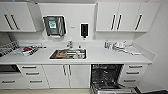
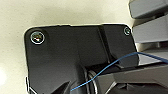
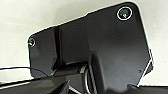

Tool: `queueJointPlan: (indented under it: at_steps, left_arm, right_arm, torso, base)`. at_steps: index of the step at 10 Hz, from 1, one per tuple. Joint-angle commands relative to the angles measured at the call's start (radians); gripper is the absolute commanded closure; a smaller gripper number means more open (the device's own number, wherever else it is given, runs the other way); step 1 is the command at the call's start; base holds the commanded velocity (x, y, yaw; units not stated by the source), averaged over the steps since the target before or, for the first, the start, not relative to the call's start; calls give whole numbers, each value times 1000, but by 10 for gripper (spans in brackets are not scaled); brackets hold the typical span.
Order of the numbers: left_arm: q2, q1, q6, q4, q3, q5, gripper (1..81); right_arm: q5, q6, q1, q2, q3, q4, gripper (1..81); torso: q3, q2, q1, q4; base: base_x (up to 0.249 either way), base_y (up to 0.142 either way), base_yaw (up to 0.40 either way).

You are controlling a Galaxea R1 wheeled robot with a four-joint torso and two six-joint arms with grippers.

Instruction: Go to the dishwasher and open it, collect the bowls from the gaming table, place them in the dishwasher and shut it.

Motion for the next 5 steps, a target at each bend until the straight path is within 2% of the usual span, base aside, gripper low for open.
queueJointPlan:
  at_steps: [1,5]
  left_arm:
    - [-9,-40,2,9,9,51,10]
    - [-9,-37,2,9,9,51,10]
  right_arm:
    - [-61,-13,47,-3,4,1,10]
    - [-61,-13,47,-3,4,1,10]
  torso:
    - [61,97,-63,0]
    - [145,235,-153,0]
  base:
    - [0,0,0]
    - [0,0,0]
